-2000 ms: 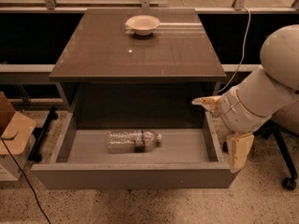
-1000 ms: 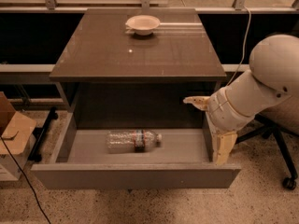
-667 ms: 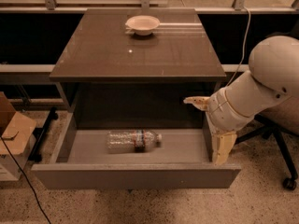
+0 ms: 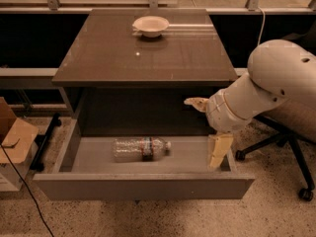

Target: Pick water bottle from top drawer and place on counter

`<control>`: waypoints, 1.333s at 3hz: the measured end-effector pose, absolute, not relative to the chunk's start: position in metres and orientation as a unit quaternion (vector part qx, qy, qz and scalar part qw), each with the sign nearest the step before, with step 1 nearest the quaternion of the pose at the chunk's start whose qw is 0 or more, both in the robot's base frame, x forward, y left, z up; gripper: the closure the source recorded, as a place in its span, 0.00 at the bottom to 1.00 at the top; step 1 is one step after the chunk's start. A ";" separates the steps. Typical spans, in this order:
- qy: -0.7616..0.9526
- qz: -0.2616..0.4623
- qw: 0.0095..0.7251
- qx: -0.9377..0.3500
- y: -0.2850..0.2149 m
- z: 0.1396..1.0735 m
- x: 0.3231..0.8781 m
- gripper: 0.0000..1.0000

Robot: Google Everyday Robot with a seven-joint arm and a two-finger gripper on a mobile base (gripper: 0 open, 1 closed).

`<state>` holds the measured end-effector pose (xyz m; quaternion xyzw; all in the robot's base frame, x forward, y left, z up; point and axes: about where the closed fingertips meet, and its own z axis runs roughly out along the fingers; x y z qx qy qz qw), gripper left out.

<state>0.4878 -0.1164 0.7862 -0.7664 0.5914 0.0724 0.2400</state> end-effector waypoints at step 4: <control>0.627 0.114 0.260 -0.726 -0.038 0.723 0.565 0.00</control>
Offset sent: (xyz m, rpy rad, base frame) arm 0.0708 0.0733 -0.0306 0.1361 0.0611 -0.0759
